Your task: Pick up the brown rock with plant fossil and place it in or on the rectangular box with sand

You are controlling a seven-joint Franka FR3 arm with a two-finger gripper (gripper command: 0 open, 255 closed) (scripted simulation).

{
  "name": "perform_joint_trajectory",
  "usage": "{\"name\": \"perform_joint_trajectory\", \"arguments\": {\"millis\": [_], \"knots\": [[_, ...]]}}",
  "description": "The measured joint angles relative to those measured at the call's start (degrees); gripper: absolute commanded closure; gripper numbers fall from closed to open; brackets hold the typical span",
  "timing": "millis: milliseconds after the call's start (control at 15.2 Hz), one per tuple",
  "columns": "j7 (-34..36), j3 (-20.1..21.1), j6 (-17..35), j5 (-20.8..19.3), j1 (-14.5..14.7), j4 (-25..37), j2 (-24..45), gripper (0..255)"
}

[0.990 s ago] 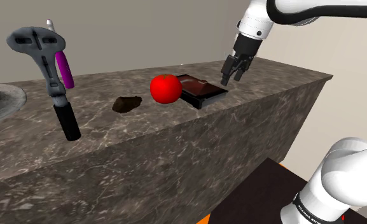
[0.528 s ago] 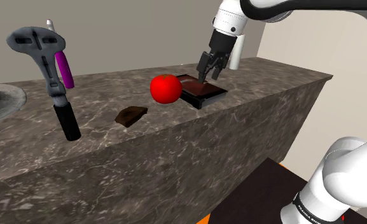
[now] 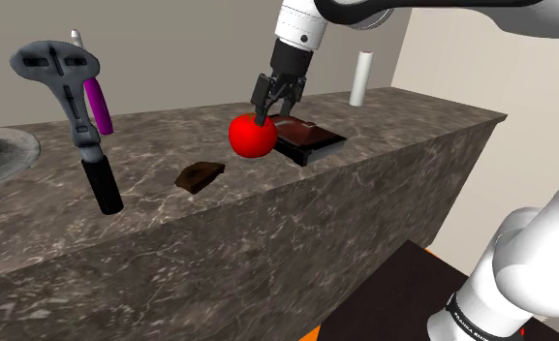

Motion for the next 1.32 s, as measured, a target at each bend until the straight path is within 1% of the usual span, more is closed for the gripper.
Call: {"name": "perform_joint_trajectory", "arguments": {"millis": [132, 528, 594, 660, 726, 858, 924, 990, 1056, 1122, 1188, 1320], "knots": [[0.78, 1.29, 0.25, -0.76, 0.63, 3.68, 3.6, 0], [4.81, 5.49, -0.43, -5.17, 3.84, 18.79, 14.85, 0], [5.35, 6.08, -0.21, -5.96, 4.54, 21.21, 16.99, 0], [5.68, 6.4, 0.94, -6.5, 4.99, 22.33, 18.28, 0], [5.81, 6.56, 2.58, -6.5, 5.18, 22.01, 18.4, 0], [6.3, 6.82, 4.3, -7.36, 5.7, 23.56, 20.33, 0], [5.52, 6.61, 6.76, -6.78, 5.19, 21.94, 19.57, 0], [5.58, 6.65, 10.94, -6.65, 5.19, 20.24, 19.32, 0], [5.47, 6.67, 14.27, -6.12, 5.04, 17.9, 18.23, 0], [5.49, 6.73, 16.82, -6.16, 5.08, 17.04, 18.33, 0], [5.75, 6.82, 18.14, -6.38, 5.23, 16.88, 18.68, 0], [5.83, 6.84, 18.06, -6.66, 5.3, 17.47, 19.27, 0]]}}
